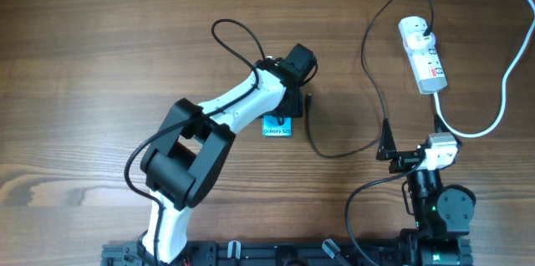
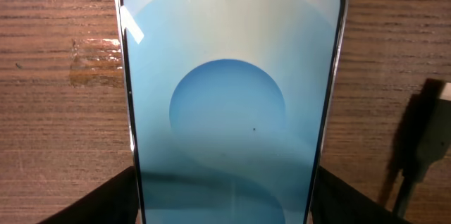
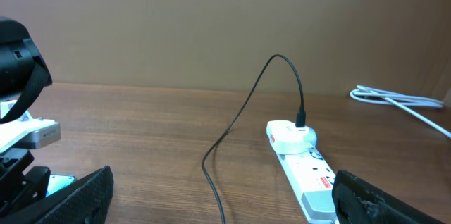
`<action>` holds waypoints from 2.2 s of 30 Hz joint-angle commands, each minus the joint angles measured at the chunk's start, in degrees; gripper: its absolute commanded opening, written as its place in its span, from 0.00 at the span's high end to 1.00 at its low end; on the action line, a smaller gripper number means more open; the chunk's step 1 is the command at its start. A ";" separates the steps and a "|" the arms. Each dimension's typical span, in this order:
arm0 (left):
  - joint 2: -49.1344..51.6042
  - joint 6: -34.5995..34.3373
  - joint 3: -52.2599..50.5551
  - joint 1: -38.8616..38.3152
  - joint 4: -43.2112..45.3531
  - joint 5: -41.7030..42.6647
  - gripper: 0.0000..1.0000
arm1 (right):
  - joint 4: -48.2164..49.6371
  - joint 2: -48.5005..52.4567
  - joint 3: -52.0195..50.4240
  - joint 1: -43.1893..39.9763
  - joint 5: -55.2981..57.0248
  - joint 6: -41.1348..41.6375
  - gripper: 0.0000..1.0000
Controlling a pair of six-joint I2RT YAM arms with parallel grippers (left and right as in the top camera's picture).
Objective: Plug charger to phone and switch on socket
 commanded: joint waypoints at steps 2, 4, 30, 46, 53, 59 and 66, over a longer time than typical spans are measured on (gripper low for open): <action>1.40 -0.50 -1.40 -0.55 -0.07 0.24 0.41 | 0.11 -0.24 -0.07 0.28 0.59 0.42 0.00; 1.40 -0.48 -1.40 -0.55 -0.09 0.22 0.39 | 0.11 -0.24 -0.07 0.28 0.59 0.37 0.00; -7.65 -0.50 5.40 14.62 -8.17 53.70 0.32 | 0.11 -0.24 -0.07 0.28 0.59 0.39 0.00; -7.65 -21.11 5.40 29.79 7.52 89.55 0.33 | 7.56 -0.24 -0.07 0.28 -24.81 54.47 0.00; -7.65 -28.85 5.40 32.24 11.02 89.92 0.33 | 33.11 0.46 3.96 0.28 -26.36 96.80 0.00; -7.65 -32.48 5.40 32.30 13.44 89.90 0.33 | -3.58 25.79 43.76 0.28 -42.47 57.20 0.01; -7.65 -33.07 5.40 32.30 14.53 89.13 0.33 | -69.00 67.67 97.09 21.92 -4.33 30.53 0.01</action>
